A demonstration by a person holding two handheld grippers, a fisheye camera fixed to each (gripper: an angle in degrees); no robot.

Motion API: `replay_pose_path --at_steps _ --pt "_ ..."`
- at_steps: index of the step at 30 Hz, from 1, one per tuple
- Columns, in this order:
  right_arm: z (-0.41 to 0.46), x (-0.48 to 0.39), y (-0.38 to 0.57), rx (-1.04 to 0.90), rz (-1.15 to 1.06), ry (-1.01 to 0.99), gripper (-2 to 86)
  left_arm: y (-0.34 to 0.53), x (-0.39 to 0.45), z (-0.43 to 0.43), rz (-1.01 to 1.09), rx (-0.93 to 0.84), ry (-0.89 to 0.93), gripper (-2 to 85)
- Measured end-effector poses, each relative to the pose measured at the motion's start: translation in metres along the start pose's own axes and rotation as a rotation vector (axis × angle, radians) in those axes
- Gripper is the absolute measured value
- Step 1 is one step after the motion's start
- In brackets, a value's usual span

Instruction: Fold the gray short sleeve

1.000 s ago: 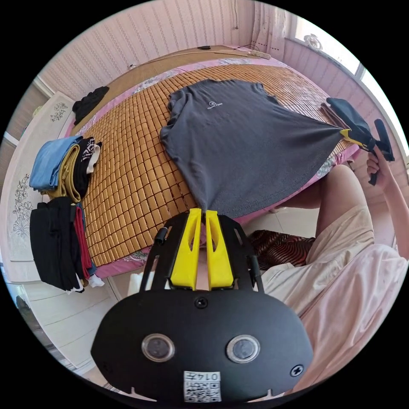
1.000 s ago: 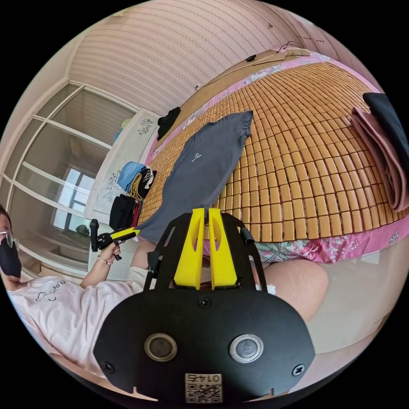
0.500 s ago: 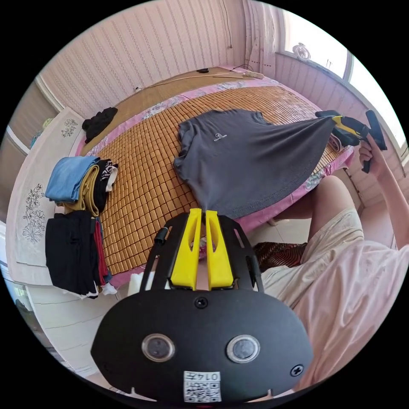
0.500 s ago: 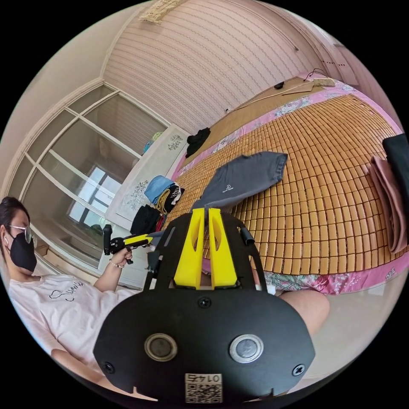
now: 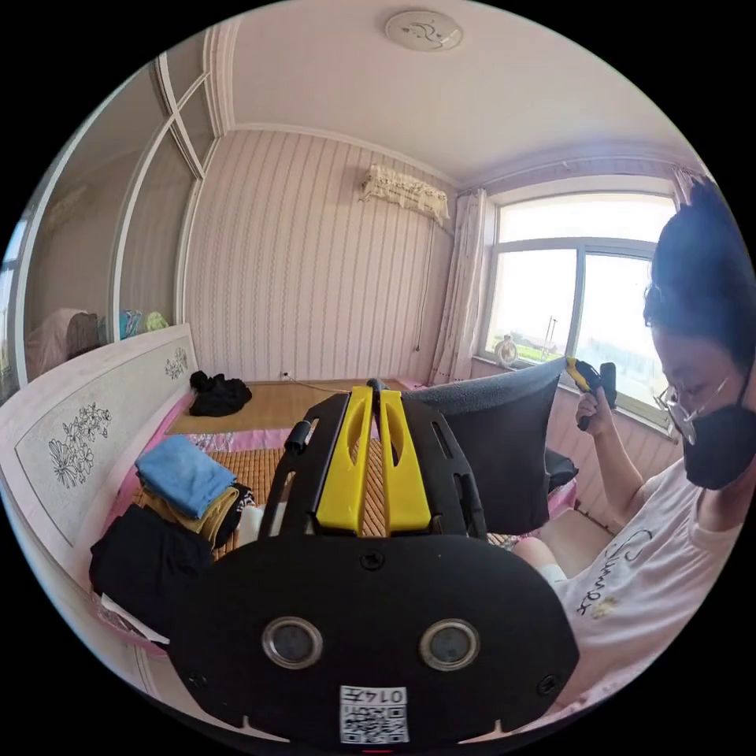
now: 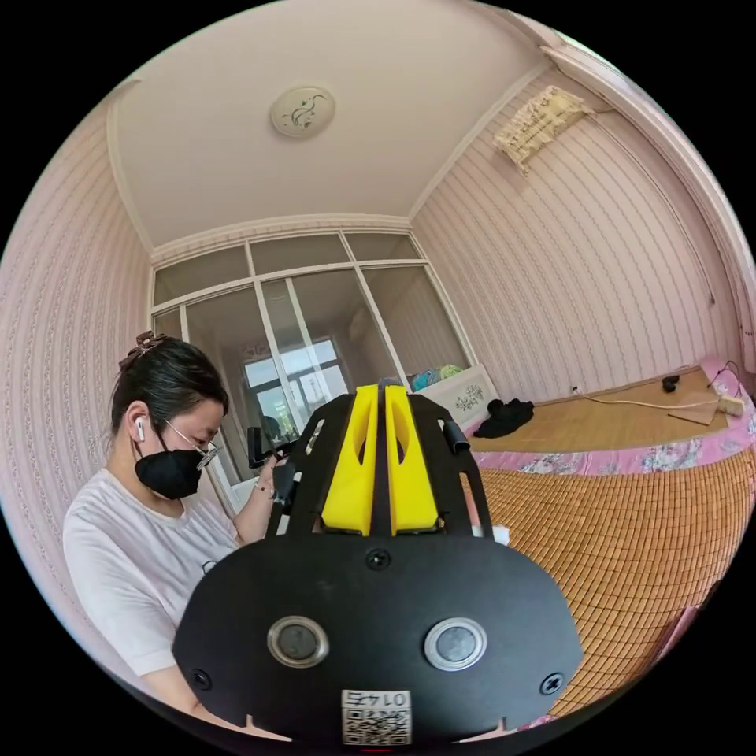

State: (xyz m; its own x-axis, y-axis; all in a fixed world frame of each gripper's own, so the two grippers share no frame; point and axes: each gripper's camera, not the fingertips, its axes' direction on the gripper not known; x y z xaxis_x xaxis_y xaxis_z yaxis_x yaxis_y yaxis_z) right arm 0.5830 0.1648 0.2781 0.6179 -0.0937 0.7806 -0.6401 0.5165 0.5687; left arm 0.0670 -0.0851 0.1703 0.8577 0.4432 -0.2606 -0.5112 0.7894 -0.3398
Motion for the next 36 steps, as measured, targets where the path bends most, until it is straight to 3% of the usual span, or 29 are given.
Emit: replay_pose_path --at_steps 4,10,13,17,21,27,31,36 --pt "0.033 0.007 -0.036 -0.127 -0.011 0.179 0.5 -0.032 -0.03 0.023 -0.022 -0.003 -0.019 -1.0" --pt "0.114 0.114 -0.026 -0.4 0.233 0.565 0.5 -0.035 -0.102 0.171 -0.239 -0.31 -0.035 -1.0" --pt "0.131 0.133 -0.055 -0.282 0.32 0.516 0.5 -0.073 -0.107 0.206 -0.13 -0.349 -0.075 -1.0" --pt "0.143 0.104 -0.117 -0.117 0.149 0.5 0.6 -0.122 -0.098 0.198 -0.074 -0.156 -0.066 -1.0" --pt "0.14 0.088 -0.126 -0.096 0.031 0.474 0.6 -0.111 -0.097 0.217 0.001 -0.215 -0.061 -1.0" --pt "0.147 0.145 -0.025 -0.368 0.147 0.589 0.7 0.015 -0.118 0.296 -0.025 -0.507 -0.03 -1.0" --pt "0.147 0.215 0.082 -0.516 0.442 0.654 0.7 0.135 -0.13 0.359 -0.215 -0.682 0.07 -0.9" --pt "0.138 0.262 0.179 -0.51 0.816 0.665 0.6 0.234 -0.126 0.402 -0.299 -0.885 0.043 -0.9"
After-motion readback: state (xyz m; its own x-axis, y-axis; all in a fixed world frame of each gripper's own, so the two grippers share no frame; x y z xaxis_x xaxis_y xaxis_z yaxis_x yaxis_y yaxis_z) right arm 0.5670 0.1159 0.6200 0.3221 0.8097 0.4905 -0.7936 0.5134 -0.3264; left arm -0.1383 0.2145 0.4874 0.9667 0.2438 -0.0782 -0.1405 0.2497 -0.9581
